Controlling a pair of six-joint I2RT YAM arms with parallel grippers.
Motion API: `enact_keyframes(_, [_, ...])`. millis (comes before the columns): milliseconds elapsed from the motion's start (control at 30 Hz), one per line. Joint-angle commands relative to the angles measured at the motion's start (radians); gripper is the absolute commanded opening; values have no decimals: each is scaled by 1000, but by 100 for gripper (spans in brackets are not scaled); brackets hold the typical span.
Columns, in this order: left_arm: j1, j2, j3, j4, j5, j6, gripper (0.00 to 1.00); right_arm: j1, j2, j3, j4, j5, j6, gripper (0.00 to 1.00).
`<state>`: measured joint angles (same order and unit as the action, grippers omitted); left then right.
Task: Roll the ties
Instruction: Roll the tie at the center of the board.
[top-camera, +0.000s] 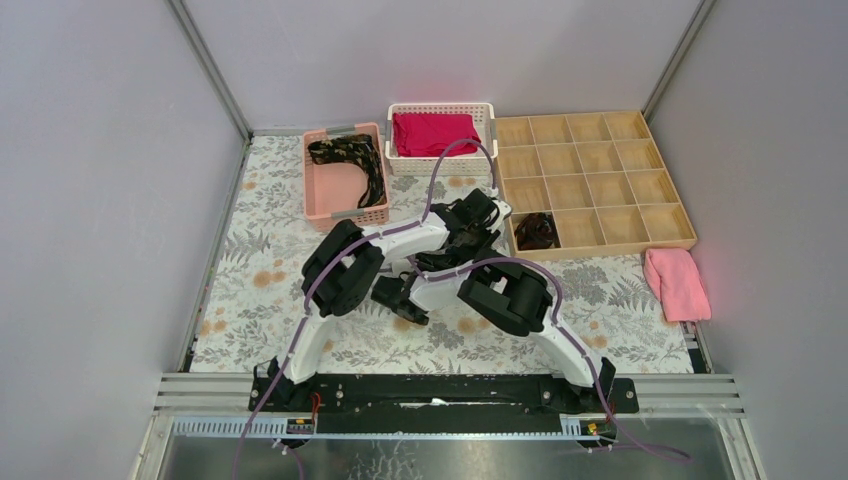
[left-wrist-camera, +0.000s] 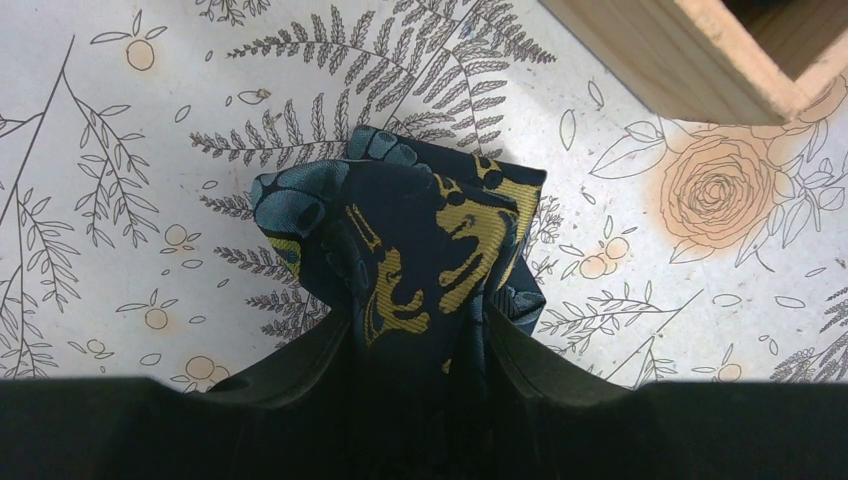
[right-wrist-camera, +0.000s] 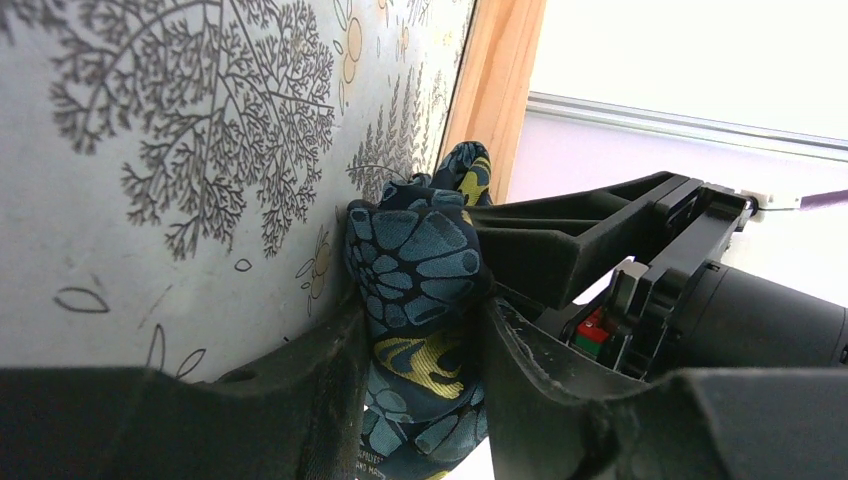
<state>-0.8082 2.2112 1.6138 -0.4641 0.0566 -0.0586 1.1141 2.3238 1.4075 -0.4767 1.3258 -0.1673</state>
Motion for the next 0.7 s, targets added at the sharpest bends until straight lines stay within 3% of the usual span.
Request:
enact_keyframes(0, [0, 209, -153, -301, 21, 6, 30, -70, 45, 1, -72, 8, 50, 46])
enact_keyframes(500, [26, 145, -128, -298, 52, -2, 30, -80, -106, -22, 5, -322, 48, 25])
enact_keyframes(667, [51, 94, -81, -294, 73, -16, 44, -80, -144, -36, 13, -401, 60, 22])
